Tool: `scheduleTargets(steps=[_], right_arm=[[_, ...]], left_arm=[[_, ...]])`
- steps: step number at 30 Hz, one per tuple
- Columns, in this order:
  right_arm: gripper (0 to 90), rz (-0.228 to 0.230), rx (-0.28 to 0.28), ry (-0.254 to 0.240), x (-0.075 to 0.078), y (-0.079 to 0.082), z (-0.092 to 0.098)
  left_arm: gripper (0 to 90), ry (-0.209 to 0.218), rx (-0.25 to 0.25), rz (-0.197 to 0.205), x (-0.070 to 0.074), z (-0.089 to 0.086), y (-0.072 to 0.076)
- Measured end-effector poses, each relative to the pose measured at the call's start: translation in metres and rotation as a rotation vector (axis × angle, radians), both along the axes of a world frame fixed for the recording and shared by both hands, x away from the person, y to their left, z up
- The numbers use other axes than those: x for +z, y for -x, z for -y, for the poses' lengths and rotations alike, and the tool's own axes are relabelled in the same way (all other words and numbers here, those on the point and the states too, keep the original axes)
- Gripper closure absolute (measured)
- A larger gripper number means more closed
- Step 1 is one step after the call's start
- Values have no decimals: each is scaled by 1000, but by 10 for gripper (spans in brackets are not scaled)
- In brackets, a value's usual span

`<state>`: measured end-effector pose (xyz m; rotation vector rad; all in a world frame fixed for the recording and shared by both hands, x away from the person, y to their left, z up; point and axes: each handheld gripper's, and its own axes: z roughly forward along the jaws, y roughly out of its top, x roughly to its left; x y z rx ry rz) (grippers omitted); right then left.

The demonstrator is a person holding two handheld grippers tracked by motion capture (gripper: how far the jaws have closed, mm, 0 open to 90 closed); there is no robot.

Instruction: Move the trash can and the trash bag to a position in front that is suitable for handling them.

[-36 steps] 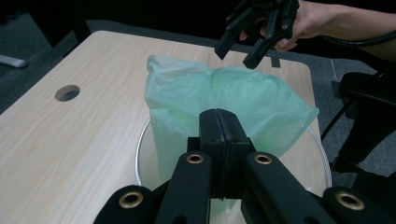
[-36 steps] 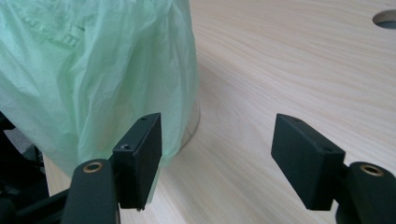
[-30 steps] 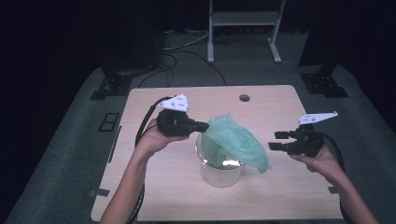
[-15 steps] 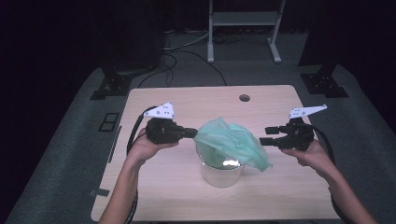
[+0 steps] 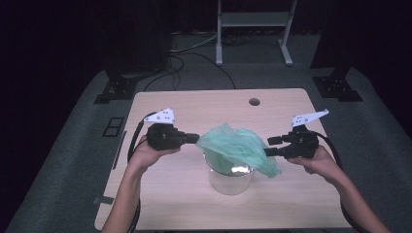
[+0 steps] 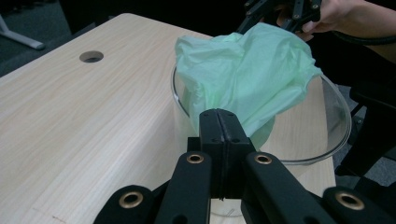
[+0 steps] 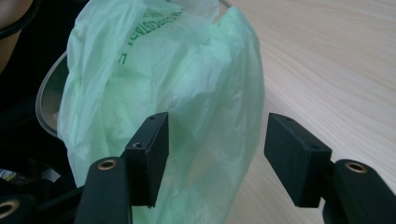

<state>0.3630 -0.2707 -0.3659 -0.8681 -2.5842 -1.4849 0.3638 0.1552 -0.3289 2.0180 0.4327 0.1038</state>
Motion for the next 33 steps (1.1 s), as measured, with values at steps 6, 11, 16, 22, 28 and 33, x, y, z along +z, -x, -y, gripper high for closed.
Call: scheduleTargets(steps=[6, 11, 16, 22, 28, 33], right_arm=[[544, 11, 25, 12, 1, 1, -6], [771, 33, 65, 34, 3, 3, -12], [900, 71, 93, 78, 5, 7, -16], [900, 113, 37, 86, 17, 5, -11], [900, 115, -23, 100, 18, -3, -11], [900, 113, -53, 134, 11, -6, -9]], left_arm=[[900, 9, 19, -18, -7, -9, -2], [900, 17, 25, -28, -13, -12, -4], [900, 44, 38, -37, -20, -16, -6], [900, 68, 67, -46, -27, -20, -9], [900, 69, 87, -62, -34, -21, -12], [876, 74, 98, -72, -37, -23, -12]])
